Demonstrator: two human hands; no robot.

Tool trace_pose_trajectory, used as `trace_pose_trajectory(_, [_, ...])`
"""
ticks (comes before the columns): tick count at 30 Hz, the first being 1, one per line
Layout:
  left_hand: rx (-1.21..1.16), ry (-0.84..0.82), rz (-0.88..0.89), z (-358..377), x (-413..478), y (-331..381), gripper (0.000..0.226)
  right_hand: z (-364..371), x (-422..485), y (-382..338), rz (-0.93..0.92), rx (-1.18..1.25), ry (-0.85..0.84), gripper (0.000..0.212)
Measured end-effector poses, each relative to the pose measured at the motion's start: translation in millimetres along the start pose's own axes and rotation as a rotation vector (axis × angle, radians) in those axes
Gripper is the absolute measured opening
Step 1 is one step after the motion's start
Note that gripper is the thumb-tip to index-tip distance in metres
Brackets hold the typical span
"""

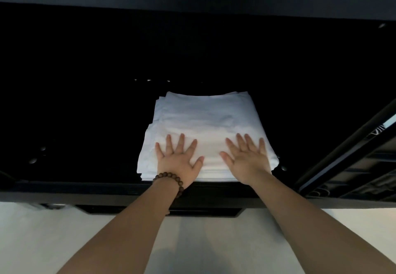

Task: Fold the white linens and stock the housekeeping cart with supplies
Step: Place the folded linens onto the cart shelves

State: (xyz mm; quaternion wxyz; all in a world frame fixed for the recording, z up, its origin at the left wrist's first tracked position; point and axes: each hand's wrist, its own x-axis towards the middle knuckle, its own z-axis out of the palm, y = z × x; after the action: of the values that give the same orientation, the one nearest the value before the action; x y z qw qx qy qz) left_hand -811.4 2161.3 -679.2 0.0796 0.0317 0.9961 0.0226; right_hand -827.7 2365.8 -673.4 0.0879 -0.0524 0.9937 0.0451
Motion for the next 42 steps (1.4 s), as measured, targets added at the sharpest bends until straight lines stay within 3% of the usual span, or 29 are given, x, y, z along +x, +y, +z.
trace_pose_trajectory(4, [-0.033, 0.007, -0.05, 0.2, -19.3, -13.6, 0.072, 5.1, -16.6, 21.8, 0.085, -0.026, 0.025, 0.07])
trace_pose_trajectory(10, [-0.08, 0.026, -0.034, 7.1, -45.4, -30.9, 0.06, 18.9, -56.8, 24.0, 0.064, -0.009, 0.091, 0.069])
trace_pose_trajectory(17, [-0.077, 0.026, -0.032, 6.0, -24.6, -31.1, 0.057, 25.3, -42.1, 21.9, 0.101, -0.031, 0.15, 0.061])
trace_pose_trajectory(31, [-0.07, -0.052, -0.061, -2.9, -50.7, -29.5, 0.066, 9.9, -61.5, 20.5, 0.053, -0.02, 0.023, 0.07])
trace_pose_trajectory(34, [-0.032, -0.043, -0.085, -24.8, -50.3, -19.0, 0.063, -11.6, -58.4, 10.8, 0.061, 0.063, 0.022, 0.062])
trace_pose_trajectory(38, [-0.12, 0.113, 0.013, -51.9, -21.1, 3.2, 0.055, -47.6, -24.0, -5.6, -0.01, 0.27, 0.175, 0.051])
trace_pose_trajectory(42, [-0.093, 0.053, 0.101, -48.0, 15.9, 24.8, 0.057, -53.2, 18.1, -13.5, -0.007, 0.253, 0.157, 0.052])
